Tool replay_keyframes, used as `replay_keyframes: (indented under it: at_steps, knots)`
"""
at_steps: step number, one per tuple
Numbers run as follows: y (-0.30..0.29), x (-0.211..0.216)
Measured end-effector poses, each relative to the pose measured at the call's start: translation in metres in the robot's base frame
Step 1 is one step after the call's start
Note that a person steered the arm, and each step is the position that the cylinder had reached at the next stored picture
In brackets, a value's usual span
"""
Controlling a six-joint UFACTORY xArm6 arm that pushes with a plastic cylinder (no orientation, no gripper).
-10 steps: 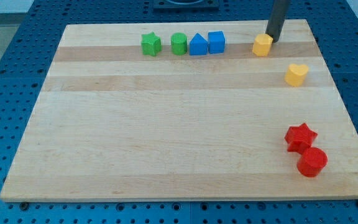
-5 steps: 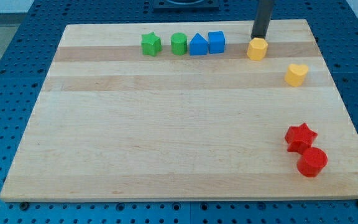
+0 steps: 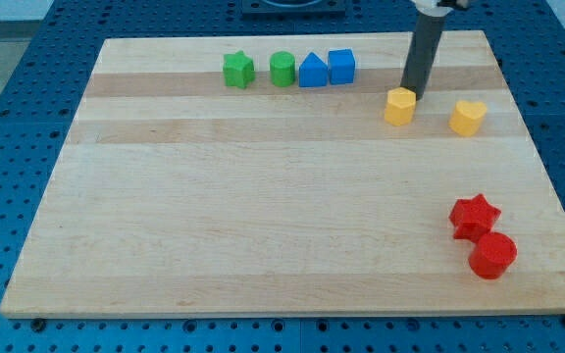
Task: Move the yellow hexagon slightly left and down
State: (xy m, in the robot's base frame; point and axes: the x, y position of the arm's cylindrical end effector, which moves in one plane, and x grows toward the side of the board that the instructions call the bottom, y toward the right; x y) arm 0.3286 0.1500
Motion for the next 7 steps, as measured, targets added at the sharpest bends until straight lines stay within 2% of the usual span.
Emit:
replay_keyframes:
  at_steps: [3, 5, 7]
  knots:
    - [-0.054, 0.006]
    - [-0.046, 0.035]
    - [-0.042, 0.036]
